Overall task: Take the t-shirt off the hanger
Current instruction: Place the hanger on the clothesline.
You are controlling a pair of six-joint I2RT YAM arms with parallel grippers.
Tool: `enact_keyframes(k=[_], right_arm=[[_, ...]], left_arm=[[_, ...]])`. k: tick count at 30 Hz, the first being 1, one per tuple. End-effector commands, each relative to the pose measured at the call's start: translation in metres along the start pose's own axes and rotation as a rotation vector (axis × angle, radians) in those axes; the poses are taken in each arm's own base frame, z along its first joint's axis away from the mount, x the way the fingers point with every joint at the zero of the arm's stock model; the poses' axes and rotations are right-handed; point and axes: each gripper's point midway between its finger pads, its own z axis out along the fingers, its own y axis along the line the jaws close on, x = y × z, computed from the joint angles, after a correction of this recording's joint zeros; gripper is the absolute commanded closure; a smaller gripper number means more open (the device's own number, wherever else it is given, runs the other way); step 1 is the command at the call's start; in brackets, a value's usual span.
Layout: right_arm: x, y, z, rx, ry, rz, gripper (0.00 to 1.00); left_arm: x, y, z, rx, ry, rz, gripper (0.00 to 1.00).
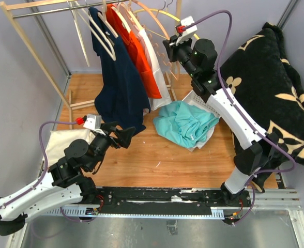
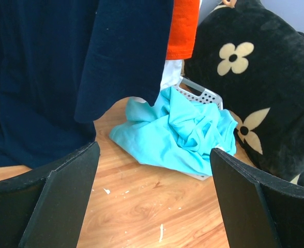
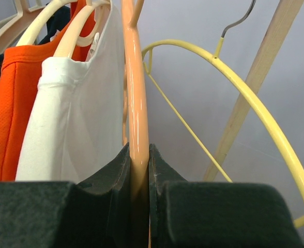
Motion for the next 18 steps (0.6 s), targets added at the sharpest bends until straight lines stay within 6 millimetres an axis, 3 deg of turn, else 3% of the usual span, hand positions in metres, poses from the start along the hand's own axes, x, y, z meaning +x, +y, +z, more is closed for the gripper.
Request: enact_keyframes(k=[1, 18], right_arm=[[-0.042, -0.012, 0.007, 0.030, -0.133, 0.006, 0.99], [-0.024, -0.017, 0.044, 0.011, -0.135, 0.017, 0.99]], left_arm=[[-0.004, 0.004, -0.002, -0.015, -0.023, -0.016, 0.08], [-0.017, 0.008, -0.009, -0.011, -0.076, 0.009, 0.08]])
